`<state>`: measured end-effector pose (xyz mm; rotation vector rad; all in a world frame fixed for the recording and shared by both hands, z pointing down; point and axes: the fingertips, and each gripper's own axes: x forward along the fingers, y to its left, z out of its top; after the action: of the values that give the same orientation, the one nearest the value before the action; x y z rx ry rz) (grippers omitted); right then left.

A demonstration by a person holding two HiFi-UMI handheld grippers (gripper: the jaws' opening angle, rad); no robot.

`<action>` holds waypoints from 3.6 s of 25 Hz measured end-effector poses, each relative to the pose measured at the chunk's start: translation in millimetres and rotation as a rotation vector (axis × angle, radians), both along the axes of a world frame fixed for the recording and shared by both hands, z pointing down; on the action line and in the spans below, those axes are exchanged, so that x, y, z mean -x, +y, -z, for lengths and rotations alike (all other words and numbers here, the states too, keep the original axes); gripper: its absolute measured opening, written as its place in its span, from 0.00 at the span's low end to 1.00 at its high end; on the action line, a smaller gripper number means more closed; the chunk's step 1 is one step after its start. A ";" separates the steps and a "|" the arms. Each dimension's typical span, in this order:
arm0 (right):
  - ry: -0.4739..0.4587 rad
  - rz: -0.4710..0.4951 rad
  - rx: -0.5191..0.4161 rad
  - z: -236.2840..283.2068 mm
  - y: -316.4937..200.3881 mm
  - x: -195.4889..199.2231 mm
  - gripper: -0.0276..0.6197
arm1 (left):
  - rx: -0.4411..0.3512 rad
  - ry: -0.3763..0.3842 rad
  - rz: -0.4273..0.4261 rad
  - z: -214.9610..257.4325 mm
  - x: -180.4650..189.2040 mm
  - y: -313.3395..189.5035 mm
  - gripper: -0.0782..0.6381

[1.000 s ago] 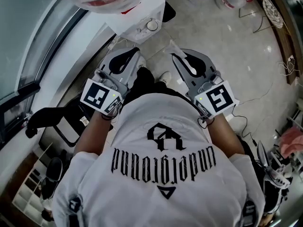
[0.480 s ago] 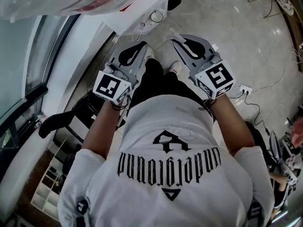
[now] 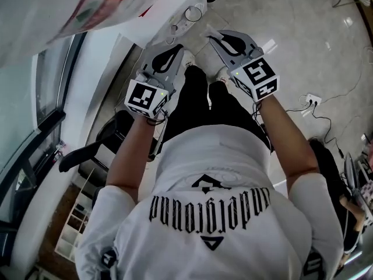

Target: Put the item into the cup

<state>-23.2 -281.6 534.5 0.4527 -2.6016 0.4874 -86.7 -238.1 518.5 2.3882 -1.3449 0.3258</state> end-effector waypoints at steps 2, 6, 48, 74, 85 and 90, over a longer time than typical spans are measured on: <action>0.019 -0.004 0.009 -17.8 -3.2 0.5 0.13 | 0.018 0.002 0.003 -15.7 0.2 -4.9 0.13; 0.040 -0.009 0.017 -47.7 -8.8 5.8 0.13 | 0.028 -0.010 0.012 -44.2 3.1 -18.0 0.13; 0.320 0.049 0.108 -294.6 -73.7 73.4 0.13 | 0.142 -0.002 0.074 -171.5 5.1 -40.3 0.13; 0.238 0.029 0.016 -187.6 -52.3 31.8 0.07 | 0.075 0.002 0.106 -105.5 -6.7 -31.0 0.13; 0.058 0.038 -0.107 -31.6 -26.9 -1.4 0.07 | -0.058 0.007 0.148 -6.4 -19.6 -11.0 0.13; 0.017 0.043 -0.165 39.7 -13.1 -39.7 0.07 | -0.155 -0.042 0.115 56.0 -32.2 6.1 0.13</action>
<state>16.5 -294.7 494.8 0.4517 -2.6401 0.2549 -54.4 -232.0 462.5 2.4265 -1.5719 0.2490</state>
